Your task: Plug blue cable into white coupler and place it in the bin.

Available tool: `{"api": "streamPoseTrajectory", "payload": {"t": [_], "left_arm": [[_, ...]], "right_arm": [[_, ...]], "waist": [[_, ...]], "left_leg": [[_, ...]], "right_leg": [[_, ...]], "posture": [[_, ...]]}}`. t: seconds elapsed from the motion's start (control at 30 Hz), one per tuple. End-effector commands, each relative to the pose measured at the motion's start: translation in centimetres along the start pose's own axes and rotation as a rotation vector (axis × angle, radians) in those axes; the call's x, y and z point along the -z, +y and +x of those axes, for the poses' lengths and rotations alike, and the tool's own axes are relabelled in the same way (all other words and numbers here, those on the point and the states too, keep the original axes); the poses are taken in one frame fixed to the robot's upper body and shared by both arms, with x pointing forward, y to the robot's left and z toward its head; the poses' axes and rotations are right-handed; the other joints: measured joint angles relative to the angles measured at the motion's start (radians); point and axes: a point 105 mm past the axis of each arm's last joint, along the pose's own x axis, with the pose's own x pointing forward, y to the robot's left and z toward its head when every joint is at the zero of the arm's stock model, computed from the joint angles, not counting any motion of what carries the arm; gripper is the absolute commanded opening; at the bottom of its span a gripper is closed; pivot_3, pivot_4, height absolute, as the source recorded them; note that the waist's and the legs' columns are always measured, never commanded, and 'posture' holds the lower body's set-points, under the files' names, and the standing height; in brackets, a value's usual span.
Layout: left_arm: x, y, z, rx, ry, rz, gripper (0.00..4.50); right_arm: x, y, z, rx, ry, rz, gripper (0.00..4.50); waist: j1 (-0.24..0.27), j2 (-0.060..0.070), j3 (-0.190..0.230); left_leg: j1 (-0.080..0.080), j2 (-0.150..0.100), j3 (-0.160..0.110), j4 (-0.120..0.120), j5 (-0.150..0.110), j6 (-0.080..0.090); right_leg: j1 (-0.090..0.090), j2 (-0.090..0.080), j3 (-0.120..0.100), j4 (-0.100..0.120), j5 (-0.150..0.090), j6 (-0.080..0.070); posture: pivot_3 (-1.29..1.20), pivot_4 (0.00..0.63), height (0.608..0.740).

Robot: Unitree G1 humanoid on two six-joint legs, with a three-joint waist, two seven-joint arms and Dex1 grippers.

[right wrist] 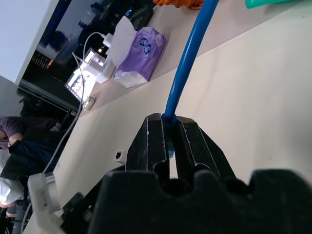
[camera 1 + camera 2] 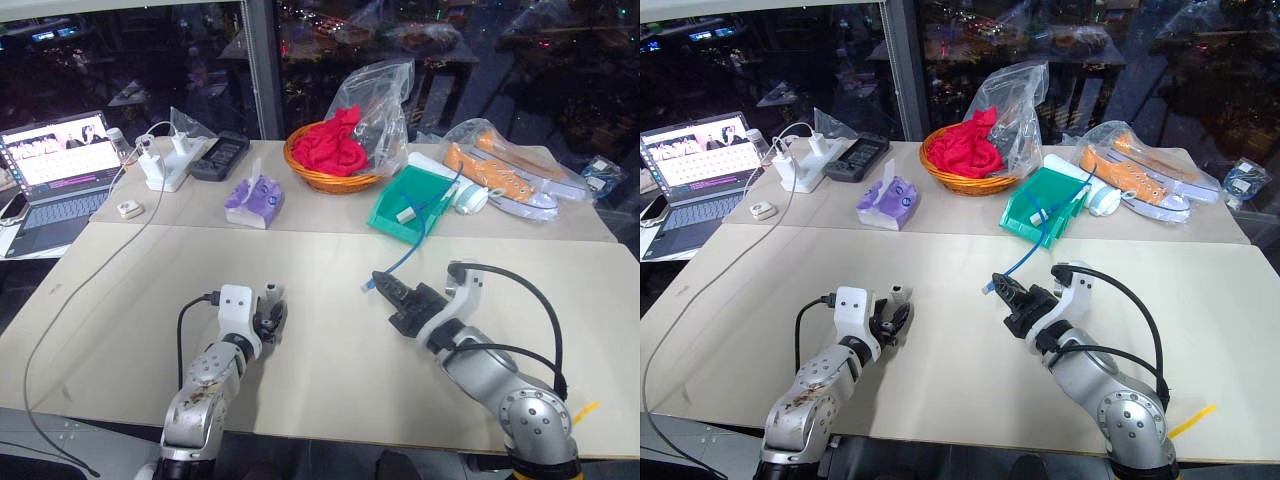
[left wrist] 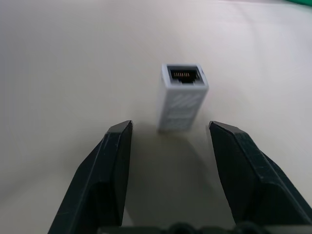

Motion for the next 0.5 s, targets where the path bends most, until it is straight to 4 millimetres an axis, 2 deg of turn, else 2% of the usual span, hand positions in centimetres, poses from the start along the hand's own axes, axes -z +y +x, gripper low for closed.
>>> {"api": "streamPoseTrajectory", "payload": {"t": [0.03,0.2,0.4,0.5], "left_arm": [[1.49,0.37,0.61,-0.041,0.052,-0.021,2.72],[1.59,-0.42,0.86,-0.025,0.051,-0.034,2.72],[1.52,-0.47,0.72,-0.018,0.047,-0.048,2.72],[1.27,-0.51,0.73,-0.009,0.035,-0.047,1.87]], "right_arm": [[-1.1,0.96,-0.2,-0.043,-0.044,-0.002,0.0],[-1.07,1.08,-0.15,-0.048,-0.041,-0.004,0.0],[-0.93,0.97,-0.12,-0.042,-0.036,-0.003,0.0],[-0.79,0.96,-0.12,-0.042,-0.032,-0.004,0.0]], "waist": [[0.0,0.0,0.0],[0.0,0.001,-0.001],[0.0,0.002,-0.001],[0.0,0.002,-0.001]], "left_leg": [[0.0,0.0,0.0,0.0,0.0,0.0],[0.0,0.0,0.0,0.0,0.0,0.0],[0.0,0.0,0.0,0.0,0.0,0.0],[0.0,0.0,0.0,0.0,0.0,0.0]], "right_leg": [[0.0,0.0,0.0,0.0,0.0,0.0],[0.0,0.0,0.0,0.0,0.0,0.0],[0.0,0.0,0.0,0.0,0.0,0.0],[0.0,0.0,0.0,0.0,0.0,0.0]], "posture": [[0.0,0.15,0.74],[0.0,0.15,0.74],[0.0,0.15,0.74],[0.0,0.15,0.74]]}}
